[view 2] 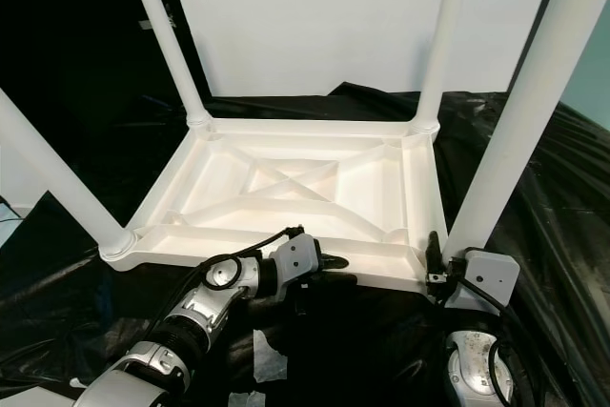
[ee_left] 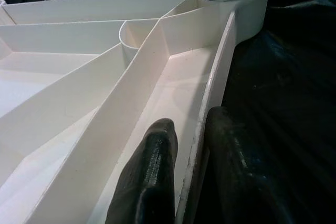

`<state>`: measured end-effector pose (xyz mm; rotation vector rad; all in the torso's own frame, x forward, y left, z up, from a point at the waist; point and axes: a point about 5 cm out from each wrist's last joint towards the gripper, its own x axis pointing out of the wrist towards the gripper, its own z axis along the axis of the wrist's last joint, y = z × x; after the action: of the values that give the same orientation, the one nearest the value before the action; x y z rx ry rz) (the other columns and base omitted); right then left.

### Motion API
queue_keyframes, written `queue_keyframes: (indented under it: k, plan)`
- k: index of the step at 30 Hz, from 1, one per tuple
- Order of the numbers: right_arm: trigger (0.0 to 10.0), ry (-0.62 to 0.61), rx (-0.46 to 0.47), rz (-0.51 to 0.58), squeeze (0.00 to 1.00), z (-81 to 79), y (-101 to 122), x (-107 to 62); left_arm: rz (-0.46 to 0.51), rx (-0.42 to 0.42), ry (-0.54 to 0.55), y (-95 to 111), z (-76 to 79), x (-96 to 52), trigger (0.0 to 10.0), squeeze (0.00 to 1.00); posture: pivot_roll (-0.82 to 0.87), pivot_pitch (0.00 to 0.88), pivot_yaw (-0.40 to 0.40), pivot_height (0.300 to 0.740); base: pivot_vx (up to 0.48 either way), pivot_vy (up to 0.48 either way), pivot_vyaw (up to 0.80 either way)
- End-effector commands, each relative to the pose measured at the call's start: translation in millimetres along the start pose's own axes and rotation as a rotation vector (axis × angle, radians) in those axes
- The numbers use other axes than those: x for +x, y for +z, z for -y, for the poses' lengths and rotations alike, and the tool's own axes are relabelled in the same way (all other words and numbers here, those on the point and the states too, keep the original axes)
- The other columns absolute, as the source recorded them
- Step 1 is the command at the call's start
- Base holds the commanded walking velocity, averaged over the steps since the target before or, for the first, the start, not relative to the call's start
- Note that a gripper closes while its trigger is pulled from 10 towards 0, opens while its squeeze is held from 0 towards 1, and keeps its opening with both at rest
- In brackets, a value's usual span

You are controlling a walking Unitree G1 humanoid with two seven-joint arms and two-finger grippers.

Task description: Building children table

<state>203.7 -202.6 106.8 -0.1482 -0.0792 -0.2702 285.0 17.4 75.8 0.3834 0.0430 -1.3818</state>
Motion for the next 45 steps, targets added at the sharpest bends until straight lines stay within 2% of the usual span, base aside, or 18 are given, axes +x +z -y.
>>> queue_keyframes:
  k: [1,3,4,7,8,10,11,13,15,23,24,25,31,37,39,42,43,45]
  plan:
    - [5.8,0.009,-0.051,-0.117,0.0,-3.8,-22,-4.0,-0.117,-0.077,0.087,-27,13.8,-0.1,10.0,0.0,-0.13,0.0,0.078,0.74,0.0,0.0,0.0]
    - [5.8,0.016,-0.056,-0.116,0.0,-4.7,-22,-3.3,-0.118,-0.077,0.087,-28,13.8,-0.2,10.0,0.0,-0.13,0.0,0.079,0.74,0.0,0.0,0.0]
    - [10.0,0.031,-0.065,-0.108,0.0,-7.0,-22,-2.7,-0.118,-0.076,0.086,-28,13.8,-0.2,10.0,0.0,-0.13,0.0,0.08,0.74,0.0,0.0,0.0]
    - [10.0,0.051,-0.08,-0.093,0.0,-9.6,-20,-1.9,-0.117,-0.075,0.085,-27,13.9,-0.1,10.0,0.0,-0.13,0.0,0.08,0.74,0.0,0.0,0.0]
    - [10.0,0.07,-0.08,-0.074,1.0,-9.9,-17,-1.3,-0.117,-0.075,0.085,-27,13.8,0.1,10.0,0.0,-0.14,0.0,0.079,0.74,0.0,0.0,0.0]
    - [10.0,0.07,-0.08,-0.074,1.0,-9.9,-17,-1.3,-0.117,-0.075,0.085,-27,13.8,0.1,10.0,0.0,-0.14,0.0,0.079,0.74,0.0,0.0,0.0]
    - [10.0,0.148,-0.097,-0.003,0.0,-6.9,-7,1.5,-0.115,-0.075,0.085,-27,13.8,0.4,10.0,0.0,-0.14,0.0,0.077,0.74,0.0,0.0,0.0]
    - [10.0,0.178,-0.107,0.028,0.0,-5.0,-2,2.5,-0.114,-0.075,0.085,-27,13.9,0.4,10.0,0.0,-0.14,0.0,0.077,0.74,0.0,0.0,0.0]
    - [10.0,0.2,-0.137,0.067,0.0,3.4,5,4.7,-0.114,-0.079,0.084,-27,15.0,0.7,10.0,0.0,-0.15,0.0,0.076,0.74,0.0,0.0,0.0]
    - [10.0,0.254,-0.171,0.068,0.0,16.8,9,2.7,-0.113,-0.082,0.083,-28,15.6,1.2,10.0,0.0,-0.15,0.0,0.075,0.74,0.0,0.0,0.0]
    - [4.7,0.277,-0.156,0.054,0.0,18.8,9,1.6,-0.113,-0.082,0.083,-28,15.7,1.3,10.0,0.0,-0.15,0.0,0.076,0.74,0.0,0.0,0.0]
    - [0.0,0.32,-0.165,0.037,0.0,20.5,7,-0.5,-0.112,-0.082,0.082,-27,15.8,1.4,10.0,0.0,-0.16,0.0,0.077,0.74,0.0,0.0,0.0]
    - [0.0,0.468,-0.149,-0.059,0.0,16.7,-4,-11.8,-0.111,-0.083,0.08,-27,16.1,2.1,10.0,0.0,-0.16,0.0,0.076,0.74,0.0,0.0,0.0]
    - [0.0,0.429,-0.083,-0.106,0.0,9.0,-11,-16.1,-0.11,-0.084,0.084,-27,16.1,2.3,10.0,0.0,-0.15,0.0,0.07,0.74,0.0,0.0,0.0]
    - [0.0,0.337,-0.032,-0.116,0.0,6.7,-13,-17.6,-0.111,-0.086,0.087,-27,16.1,2.0,10.0,0.0,-0.15,0.0,0.07,0.74,0.0,0.0,0.0]
    - [0.0,0.003,-0.029,-0.101,0.0,11.4,-17,-17.2,-0.113,-0.086,0.089,-28,16.0,0.9,10.0,0.0,-0.14,0.0,0.071,0.74,0.0,0.0,0.0]
    - [0.0,-0.064,-0.043,-0.09,0.0,11.4,-16,-16.9,-0.114,-0.086,0.089,-28,16.0,0.8,10.0,0.0,-0.14,0.0,0.072,0.74,0.0,0.0,0.0]
    - [0.0,-0.099,-0.053,-0.077,0.0,9.9,-14,-16.2,-0.113,-0.085,0.088,-28,16.0,1.1,10.0,0.0,-0.14,0.0,0.072,0.74,0.0,0.0,0.0]
